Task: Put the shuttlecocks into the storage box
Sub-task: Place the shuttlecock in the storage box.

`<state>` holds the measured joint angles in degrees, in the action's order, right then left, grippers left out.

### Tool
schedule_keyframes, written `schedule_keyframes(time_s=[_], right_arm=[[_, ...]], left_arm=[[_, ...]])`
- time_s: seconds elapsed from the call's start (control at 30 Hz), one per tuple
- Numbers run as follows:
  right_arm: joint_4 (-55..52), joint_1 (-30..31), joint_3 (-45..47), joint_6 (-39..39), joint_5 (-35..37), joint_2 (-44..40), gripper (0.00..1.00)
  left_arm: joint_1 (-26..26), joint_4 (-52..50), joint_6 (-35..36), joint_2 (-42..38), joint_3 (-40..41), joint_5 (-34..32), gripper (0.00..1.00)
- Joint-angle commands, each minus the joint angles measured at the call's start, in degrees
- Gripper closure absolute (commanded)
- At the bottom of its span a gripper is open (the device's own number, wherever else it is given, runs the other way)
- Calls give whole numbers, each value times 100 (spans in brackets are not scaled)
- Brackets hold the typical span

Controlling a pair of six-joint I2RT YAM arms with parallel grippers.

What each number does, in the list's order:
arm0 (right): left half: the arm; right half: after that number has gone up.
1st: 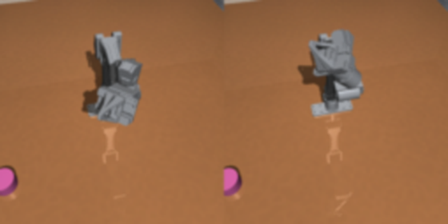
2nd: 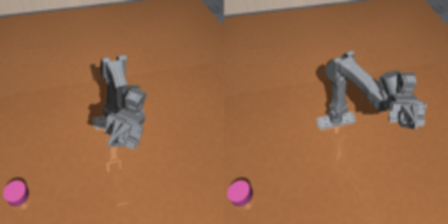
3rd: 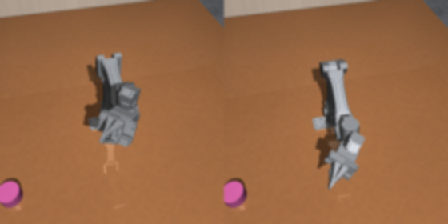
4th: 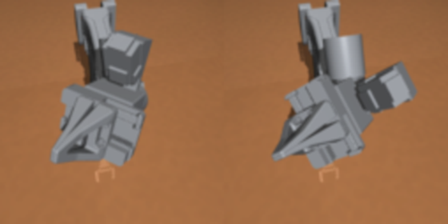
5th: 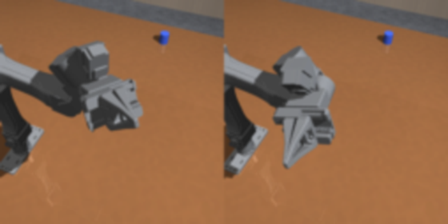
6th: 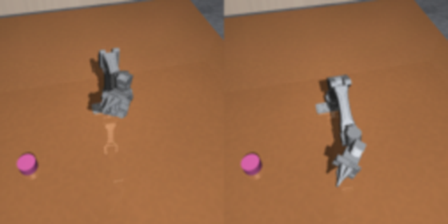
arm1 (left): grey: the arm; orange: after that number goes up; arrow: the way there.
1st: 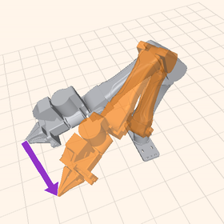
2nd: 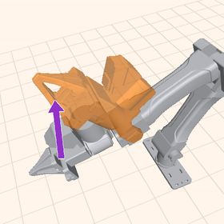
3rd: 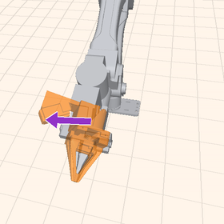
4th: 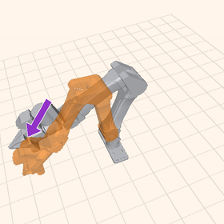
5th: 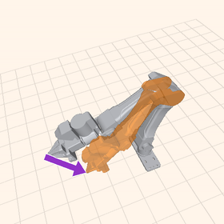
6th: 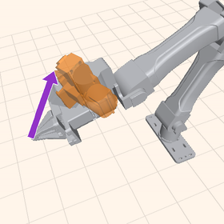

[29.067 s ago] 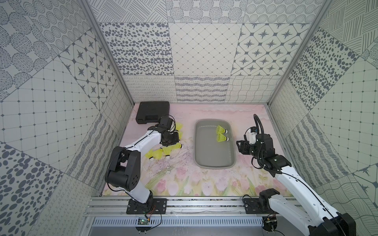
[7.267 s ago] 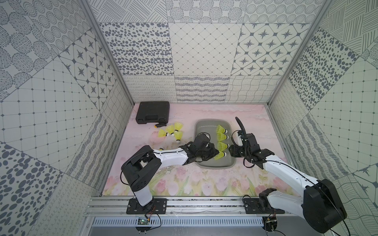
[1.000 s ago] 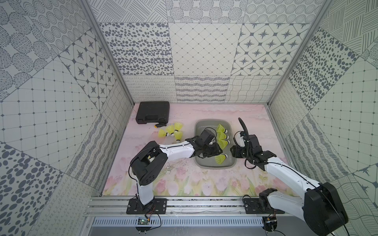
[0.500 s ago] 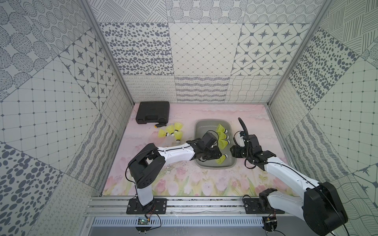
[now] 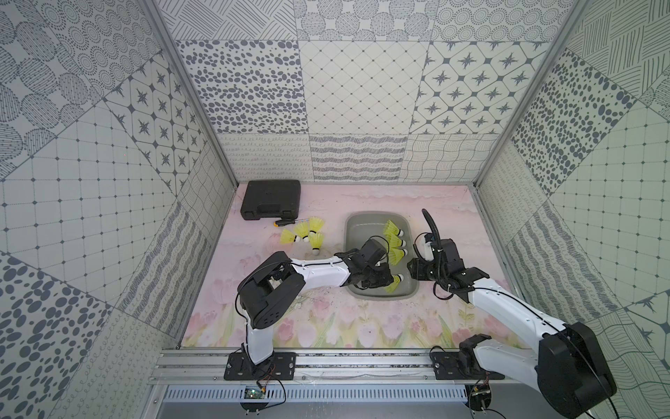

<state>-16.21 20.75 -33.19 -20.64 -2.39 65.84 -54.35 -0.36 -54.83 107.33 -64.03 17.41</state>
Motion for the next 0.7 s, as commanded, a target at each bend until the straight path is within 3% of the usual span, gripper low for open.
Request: schedule_keyframes(time_s=[0.0, 0.17, 0.67], right_arm=[[220, -27, 67, -54, -51, 52, 41], [219, -27, 67, -54, -59, 51, 42], [215, -27, 49, -45, -75, 109, 42]], left_arm=[[1, 448, -113, 93, -83, 187, 82], [65, 789, -217, 234, -76, 448, 100], [359, 1479, -447, 600, -157, 830, 100]])
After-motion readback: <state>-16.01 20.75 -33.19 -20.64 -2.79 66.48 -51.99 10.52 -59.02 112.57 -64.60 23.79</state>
